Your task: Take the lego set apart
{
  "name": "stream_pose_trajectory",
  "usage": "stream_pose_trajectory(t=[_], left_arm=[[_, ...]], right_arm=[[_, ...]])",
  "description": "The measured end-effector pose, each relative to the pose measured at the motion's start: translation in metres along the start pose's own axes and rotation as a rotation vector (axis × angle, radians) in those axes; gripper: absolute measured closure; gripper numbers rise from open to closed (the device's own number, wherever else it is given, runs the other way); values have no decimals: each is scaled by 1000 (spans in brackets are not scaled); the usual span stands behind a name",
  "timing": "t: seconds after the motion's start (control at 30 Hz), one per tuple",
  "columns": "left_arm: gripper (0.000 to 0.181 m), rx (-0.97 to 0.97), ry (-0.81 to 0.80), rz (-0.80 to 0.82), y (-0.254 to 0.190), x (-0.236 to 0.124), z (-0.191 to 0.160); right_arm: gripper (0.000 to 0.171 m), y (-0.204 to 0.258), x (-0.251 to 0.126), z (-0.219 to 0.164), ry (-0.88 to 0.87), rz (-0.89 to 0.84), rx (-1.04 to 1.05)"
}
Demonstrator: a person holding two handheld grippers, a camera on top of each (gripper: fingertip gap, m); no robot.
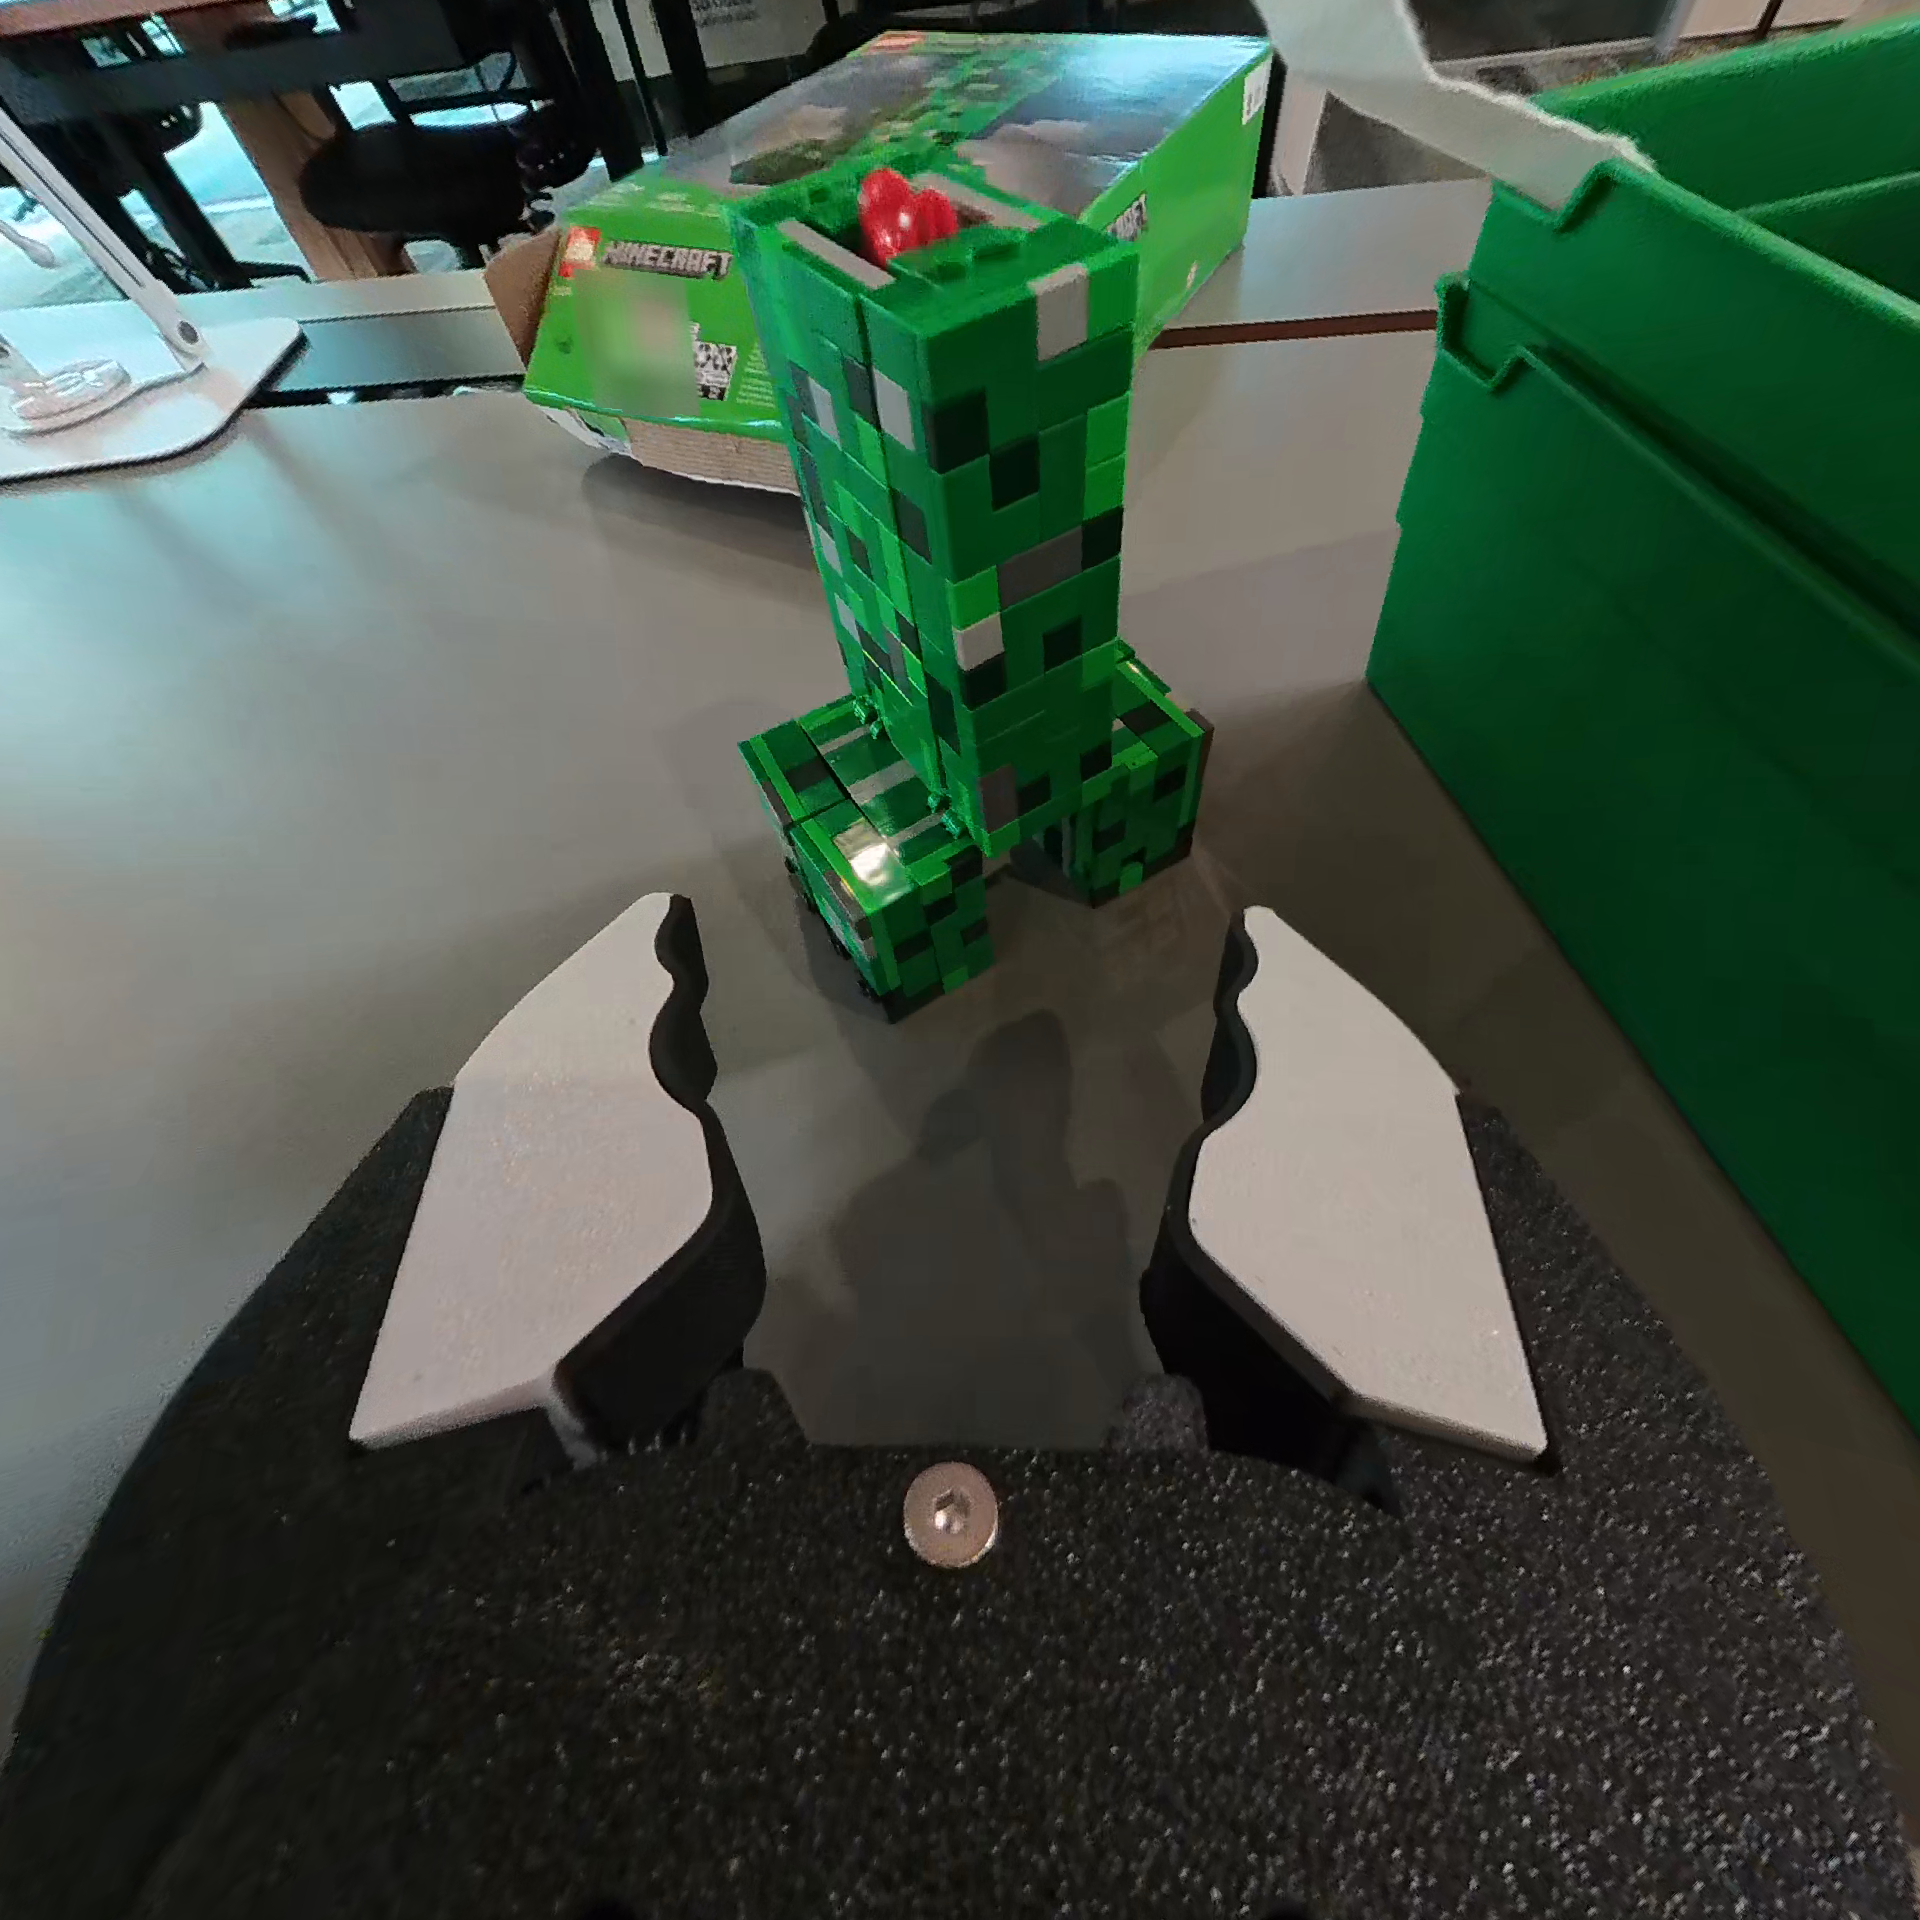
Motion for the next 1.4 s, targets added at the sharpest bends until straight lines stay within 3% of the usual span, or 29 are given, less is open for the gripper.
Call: stream_pose_trajectory(t=[0.3, 0.57, 0.83, 1.1, 1.27, 1.4], left_arm=[[90, 71, 198, 15, 93, -60, -73], [90, 157, 493, -56, 135, -107, -145], [90, 223, 543, -94, 155, -128, -152], [81, 247, 576, -107, 167, -135, -154], [71, 160, 613, -172, 178, -137, -154], [70, 110, 576, -253, 184, -141, -150]], right_arm=[[78, 17, -3, 8, -25, 21, -63], [77, 45, 2, 9, -20, 112, -140], [79, 101, 19, 14, -57, 360, -281], [83, 150, 90, 26, 4, 722, -377], [83, 163, 132, 36, -61, 857, -443], [86, 163, 144, 33, -160, 947, -452]])
Point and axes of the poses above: each gripper's, where its closed fingertips meet, x out along the fingers, z out of its top, y = z × x across the jaws, the point moved 8 cm from there along -x, back along the fingers, and after that the axes turned 12 degrees about z, right-handed, at the moved point
